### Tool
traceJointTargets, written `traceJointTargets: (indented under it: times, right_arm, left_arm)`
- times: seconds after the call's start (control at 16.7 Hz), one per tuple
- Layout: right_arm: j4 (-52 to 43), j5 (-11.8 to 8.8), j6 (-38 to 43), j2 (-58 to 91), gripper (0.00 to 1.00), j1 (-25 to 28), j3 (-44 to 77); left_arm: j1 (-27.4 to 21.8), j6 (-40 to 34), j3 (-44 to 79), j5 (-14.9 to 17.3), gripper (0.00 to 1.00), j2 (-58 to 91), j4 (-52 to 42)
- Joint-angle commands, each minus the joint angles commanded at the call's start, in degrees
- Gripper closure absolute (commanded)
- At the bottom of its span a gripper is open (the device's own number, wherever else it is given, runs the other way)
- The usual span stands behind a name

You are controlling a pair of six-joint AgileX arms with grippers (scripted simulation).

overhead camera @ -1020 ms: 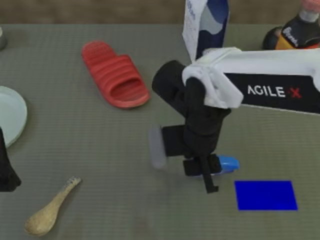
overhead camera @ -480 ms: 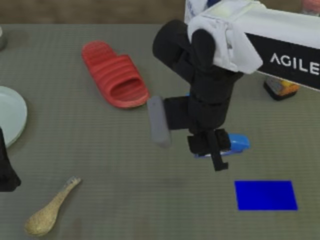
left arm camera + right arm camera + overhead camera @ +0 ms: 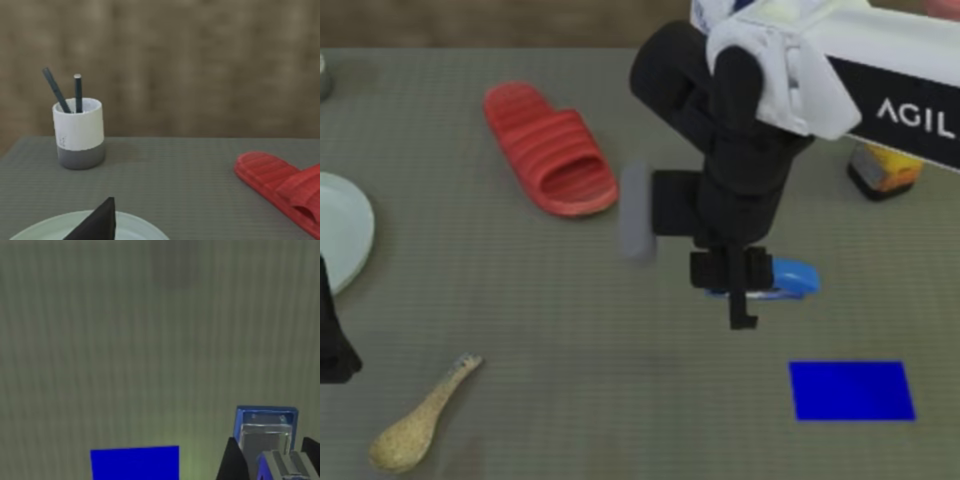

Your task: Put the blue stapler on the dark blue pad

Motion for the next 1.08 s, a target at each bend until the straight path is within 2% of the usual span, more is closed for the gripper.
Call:
traceJointTargets:
  times: [0.12,0.3,0.72,0.9,1.08]
  right_arm:
    - [1.54,0.94,7.81,-1.22,1.00,-0.84,-0.19]
    - [3.85,2.42,23.75,-3.51,1.00,-2.72,-1.24]
    - [6.47,4.83,75.92,-10.42,1.00,-9.27,-9.25]
    - [5.99,4.99,98.11,-13.72,1.00,-12.41,-14.33]
    - [4.86,4.49,116.96,-17.19,1.00,-15.49,-19.55]
  left_arm:
    - [0.00,0.00,0.00,0.00,0.00,0.00,0.00]
    - [0.00,0.00,0.00,0.00,0.00,0.00,0.00]
    - [0.00,0.00,0.00,0.00,0.00,0.00,0.00]
    - [0.00,0.00,0.00,0.00,0.00,0.00,0.00]
    - [0.00,0.00,0.00,0.00,0.00,0.00,0.00]
